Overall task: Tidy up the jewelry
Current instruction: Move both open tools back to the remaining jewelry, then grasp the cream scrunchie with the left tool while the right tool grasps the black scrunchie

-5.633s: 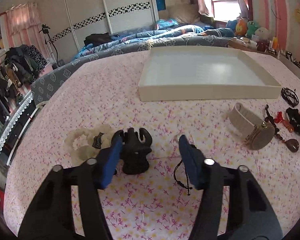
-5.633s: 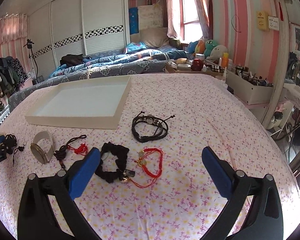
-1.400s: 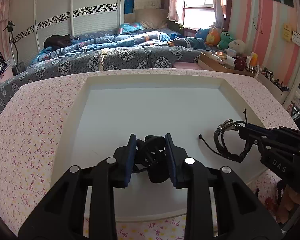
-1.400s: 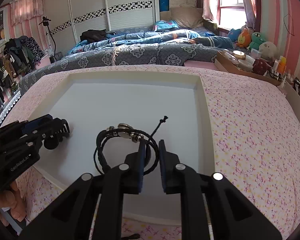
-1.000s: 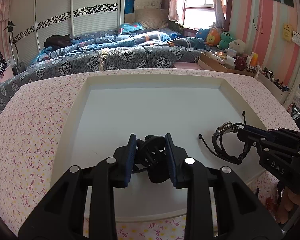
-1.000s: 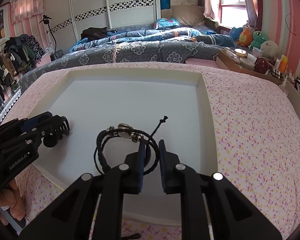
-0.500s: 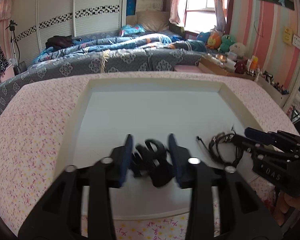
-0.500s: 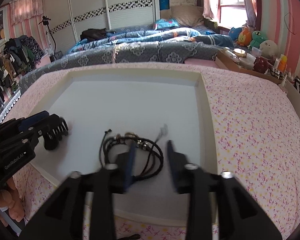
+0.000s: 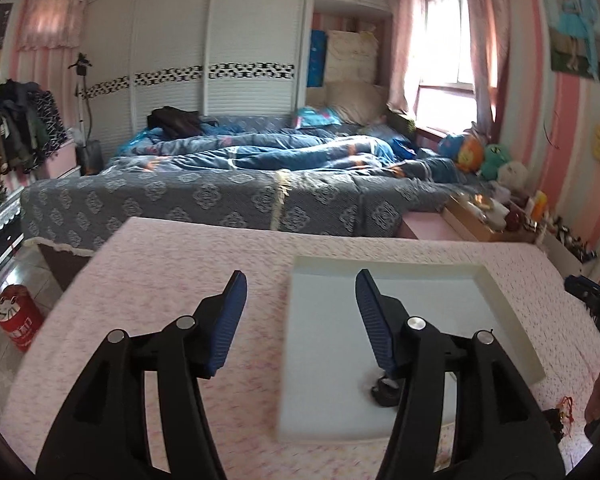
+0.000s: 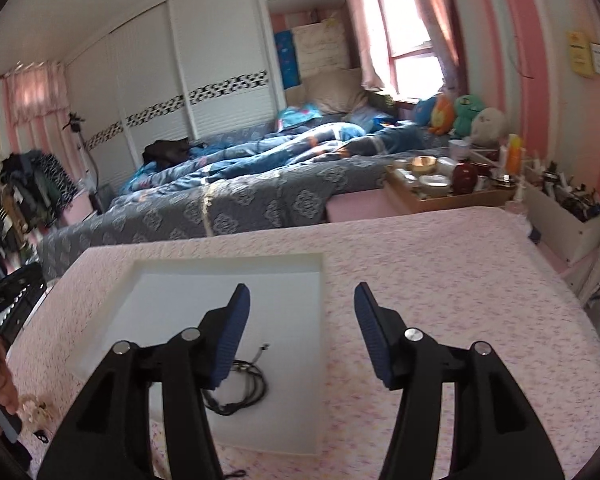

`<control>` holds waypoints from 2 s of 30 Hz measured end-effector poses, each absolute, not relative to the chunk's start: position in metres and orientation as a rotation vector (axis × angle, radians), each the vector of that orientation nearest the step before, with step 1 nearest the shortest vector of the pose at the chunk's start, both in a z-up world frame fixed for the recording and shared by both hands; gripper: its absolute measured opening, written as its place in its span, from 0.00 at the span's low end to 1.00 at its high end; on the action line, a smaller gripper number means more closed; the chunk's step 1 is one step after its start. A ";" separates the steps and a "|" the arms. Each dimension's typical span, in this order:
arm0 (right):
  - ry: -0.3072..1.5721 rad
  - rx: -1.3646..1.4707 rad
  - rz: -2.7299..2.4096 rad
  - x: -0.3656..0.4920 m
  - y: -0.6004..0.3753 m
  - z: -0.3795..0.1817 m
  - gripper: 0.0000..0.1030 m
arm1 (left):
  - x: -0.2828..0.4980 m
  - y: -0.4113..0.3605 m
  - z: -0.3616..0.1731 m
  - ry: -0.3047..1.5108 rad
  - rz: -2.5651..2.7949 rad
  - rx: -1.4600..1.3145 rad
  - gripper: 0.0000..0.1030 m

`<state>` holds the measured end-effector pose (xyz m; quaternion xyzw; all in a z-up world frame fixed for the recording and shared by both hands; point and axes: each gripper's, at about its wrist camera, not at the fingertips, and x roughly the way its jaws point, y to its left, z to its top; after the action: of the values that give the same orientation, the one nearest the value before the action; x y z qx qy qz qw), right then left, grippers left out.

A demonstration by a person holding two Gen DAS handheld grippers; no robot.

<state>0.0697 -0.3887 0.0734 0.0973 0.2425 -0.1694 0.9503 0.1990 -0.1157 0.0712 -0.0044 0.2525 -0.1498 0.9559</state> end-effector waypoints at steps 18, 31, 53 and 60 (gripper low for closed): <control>0.661 0.189 -0.367 -0.104 -0.381 -0.005 0.53 | 0.037 0.003 -0.011 0.622 -0.226 0.096 0.75; 0.707 0.161 -0.322 -0.099 -0.354 -0.020 0.53 | 0.076 -0.016 -0.029 0.727 -0.193 0.061 0.57; 0.741 0.139 -0.306 -0.064 -0.342 -0.024 0.45 | 0.075 -0.025 -0.010 0.696 -0.287 0.039 0.04; 0.766 0.168 -0.326 -0.055 -0.356 -0.029 0.41 | 0.074 -0.029 0.001 0.671 -0.303 0.041 0.04</control>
<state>-0.0552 -0.3556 -0.0287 0.0814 0.3716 -0.1581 0.9112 0.0744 -0.0293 0.0013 0.0202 0.3278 -0.1482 0.9329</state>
